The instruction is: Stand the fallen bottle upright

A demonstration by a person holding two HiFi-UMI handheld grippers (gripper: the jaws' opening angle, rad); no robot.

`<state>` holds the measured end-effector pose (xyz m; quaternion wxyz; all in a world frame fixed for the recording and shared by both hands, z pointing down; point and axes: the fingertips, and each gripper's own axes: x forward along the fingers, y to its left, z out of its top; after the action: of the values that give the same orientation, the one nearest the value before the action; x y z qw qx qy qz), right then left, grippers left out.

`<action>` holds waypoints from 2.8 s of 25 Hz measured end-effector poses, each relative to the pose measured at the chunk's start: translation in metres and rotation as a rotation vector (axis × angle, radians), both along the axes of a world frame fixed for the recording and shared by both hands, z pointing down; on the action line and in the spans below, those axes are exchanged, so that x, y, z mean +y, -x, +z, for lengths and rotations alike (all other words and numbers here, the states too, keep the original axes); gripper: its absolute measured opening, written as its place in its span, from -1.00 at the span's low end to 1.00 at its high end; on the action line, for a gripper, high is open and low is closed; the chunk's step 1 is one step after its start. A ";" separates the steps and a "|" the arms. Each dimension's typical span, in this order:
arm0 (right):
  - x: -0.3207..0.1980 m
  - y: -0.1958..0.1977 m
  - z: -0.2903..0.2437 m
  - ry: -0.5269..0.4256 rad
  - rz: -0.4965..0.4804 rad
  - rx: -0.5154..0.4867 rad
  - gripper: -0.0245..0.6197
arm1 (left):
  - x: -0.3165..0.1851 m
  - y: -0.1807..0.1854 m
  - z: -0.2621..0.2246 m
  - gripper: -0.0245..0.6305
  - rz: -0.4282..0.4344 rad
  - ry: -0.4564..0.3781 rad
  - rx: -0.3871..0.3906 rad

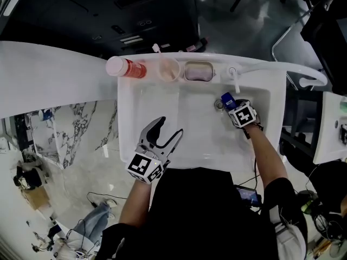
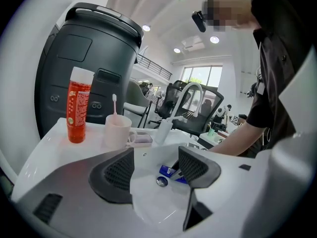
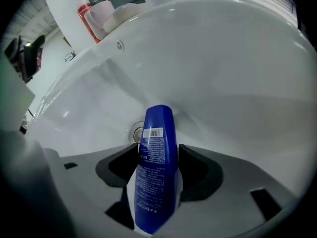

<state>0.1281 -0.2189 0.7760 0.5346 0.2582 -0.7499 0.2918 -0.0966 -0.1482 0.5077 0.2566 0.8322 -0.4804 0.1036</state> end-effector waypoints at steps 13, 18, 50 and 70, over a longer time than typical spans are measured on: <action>0.016 0.017 0.001 -0.009 -0.008 0.085 -0.18 | 0.006 -0.003 0.001 -0.03 -0.014 0.002 0.017; 0.031 0.025 -0.003 -0.034 -0.041 0.132 -0.32 | 0.010 0.002 -0.001 -0.03 -0.022 -0.009 0.025; 0.044 0.060 0.007 0.057 -0.068 0.097 -0.38 | 0.045 0.040 -0.006 -0.03 -0.113 -0.009 0.009; 0.003 0.056 -0.193 -0.509 0.237 -0.305 -0.38 | 0.014 -0.002 -0.038 -0.03 0.106 -0.148 0.067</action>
<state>0.0719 -0.2158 0.5826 0.2967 0.4226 -0.8349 0.1905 -0.0950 -0.1345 0.4698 0.2047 0.8762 -0.4331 0.0535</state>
